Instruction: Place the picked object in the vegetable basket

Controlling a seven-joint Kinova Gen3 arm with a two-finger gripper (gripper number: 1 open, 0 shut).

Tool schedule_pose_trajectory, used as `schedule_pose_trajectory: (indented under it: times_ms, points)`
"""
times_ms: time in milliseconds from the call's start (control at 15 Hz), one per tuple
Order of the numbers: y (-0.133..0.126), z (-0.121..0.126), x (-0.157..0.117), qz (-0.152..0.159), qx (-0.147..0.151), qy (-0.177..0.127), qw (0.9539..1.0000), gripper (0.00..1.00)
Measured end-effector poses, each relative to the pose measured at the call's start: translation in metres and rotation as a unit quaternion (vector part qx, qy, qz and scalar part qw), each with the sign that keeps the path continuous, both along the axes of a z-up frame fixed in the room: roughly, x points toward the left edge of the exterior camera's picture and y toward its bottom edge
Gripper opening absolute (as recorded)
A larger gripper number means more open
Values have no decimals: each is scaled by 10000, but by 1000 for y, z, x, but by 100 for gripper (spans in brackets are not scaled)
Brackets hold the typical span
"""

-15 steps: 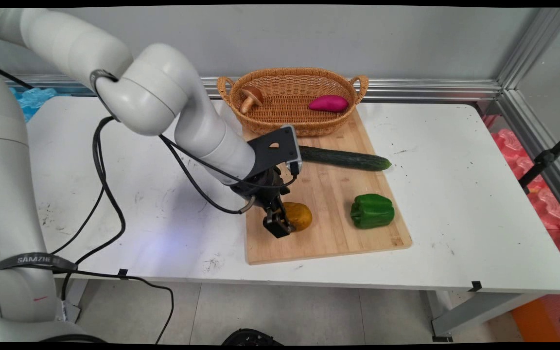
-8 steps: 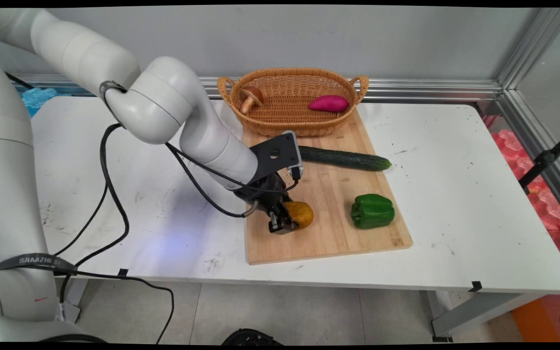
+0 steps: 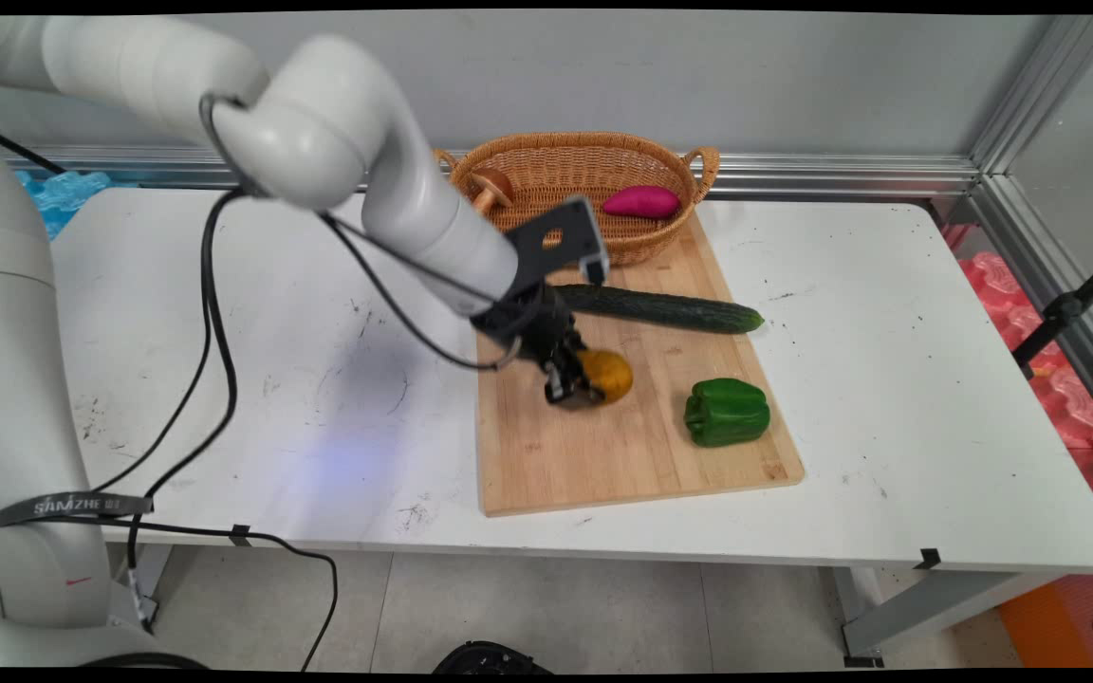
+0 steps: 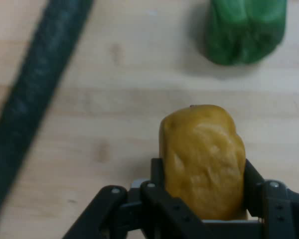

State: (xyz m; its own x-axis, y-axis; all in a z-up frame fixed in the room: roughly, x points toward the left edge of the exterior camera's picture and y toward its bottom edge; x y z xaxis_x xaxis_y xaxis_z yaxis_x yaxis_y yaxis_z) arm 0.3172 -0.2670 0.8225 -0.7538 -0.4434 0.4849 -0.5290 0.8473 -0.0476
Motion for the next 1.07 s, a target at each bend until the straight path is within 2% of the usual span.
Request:
schedule_pose_trajectory:
  times_ms: [400,800,1067]
  points:
    - [-68,50,31,81,-347,43,9994,0]
    - [-134,69,71,122,-686,-52,9976,0]
    - [-177,70,82,79,-870,-27,9962,0]
